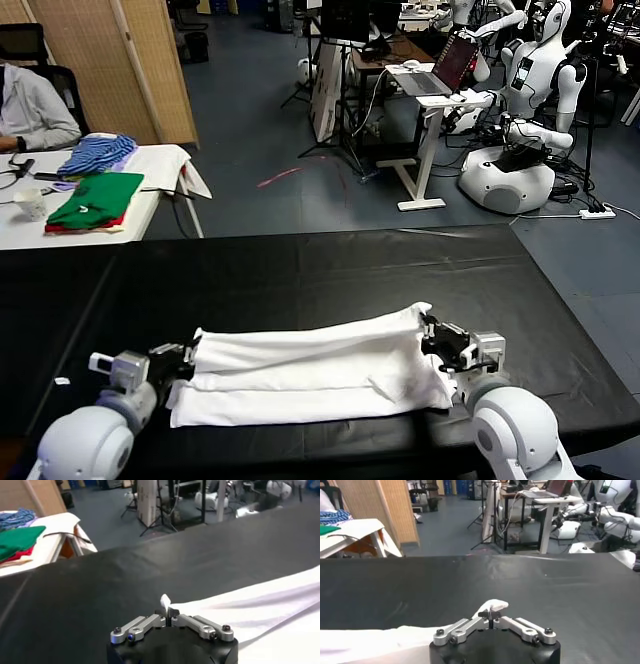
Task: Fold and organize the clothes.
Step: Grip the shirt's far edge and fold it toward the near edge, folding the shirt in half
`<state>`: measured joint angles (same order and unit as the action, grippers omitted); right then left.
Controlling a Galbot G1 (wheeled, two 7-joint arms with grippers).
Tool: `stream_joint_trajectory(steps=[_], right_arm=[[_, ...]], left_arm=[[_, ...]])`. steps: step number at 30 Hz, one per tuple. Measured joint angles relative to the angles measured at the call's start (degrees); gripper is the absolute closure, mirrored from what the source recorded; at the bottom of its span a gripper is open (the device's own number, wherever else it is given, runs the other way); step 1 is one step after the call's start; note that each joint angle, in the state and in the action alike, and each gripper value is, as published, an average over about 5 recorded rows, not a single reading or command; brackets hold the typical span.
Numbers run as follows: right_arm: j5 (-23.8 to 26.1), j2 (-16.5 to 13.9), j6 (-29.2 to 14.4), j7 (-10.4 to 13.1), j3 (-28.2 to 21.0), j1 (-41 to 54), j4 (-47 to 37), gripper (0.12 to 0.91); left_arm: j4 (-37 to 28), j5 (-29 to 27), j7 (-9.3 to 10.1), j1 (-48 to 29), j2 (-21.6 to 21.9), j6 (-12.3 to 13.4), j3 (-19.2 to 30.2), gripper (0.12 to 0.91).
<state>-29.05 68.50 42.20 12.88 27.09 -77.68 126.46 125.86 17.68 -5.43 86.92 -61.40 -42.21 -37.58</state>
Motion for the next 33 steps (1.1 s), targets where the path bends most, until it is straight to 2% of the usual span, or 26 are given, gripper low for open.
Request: stream_joint_trajectory(steps=[10,18,21,24,27,31,33], right_arm=[[0.1,0.4,0.0,1.1,-0.3,-0.9,-1.5,0.885],[0.4,0.4,0.0,1.0,-0.7,-2.0,-2.8,0.885],[0.3,0.2,0.0,0.7,-0.6,-2.2,-2.8,0.883],[0.2,0.2,0.0,0.5,-0.4,-2.2,-2.5,0.814],[0.2,0.4,0.0,0.4,-0.2,-2.2,-2.0,0.649],[0.2,0.8,0.0,0.4,0.3,-2.4,-1.1,0.384],[0.1,1.0,0.0,0.4,0.5,-2.8,-0.5,0.275]], left_arm=[[2.2,-2.6,-2.17,3.8,0.0,0.0,-1.2,0.869],[2.6,-3.4,-1.93,6.0,-0.7,0.0,-1.3,0.868],[2.5,-4.0,-1.78,6.4,-1.0,0.0,-1.2,0.843],[2.7,-4.9,-1.27,6.8,-1.1,0.0,-1.1,0.722],[3.1,-6.3,-0.79,7.3,-1.3,0.0,-1.2,0.538],[3.8,-8.3,-0.58,8.0,-1.6,0.0,-1.5,0.280],[4.1,-8.6,-0.33,8.4,-1.8,0.0,-1.7,0.195]])
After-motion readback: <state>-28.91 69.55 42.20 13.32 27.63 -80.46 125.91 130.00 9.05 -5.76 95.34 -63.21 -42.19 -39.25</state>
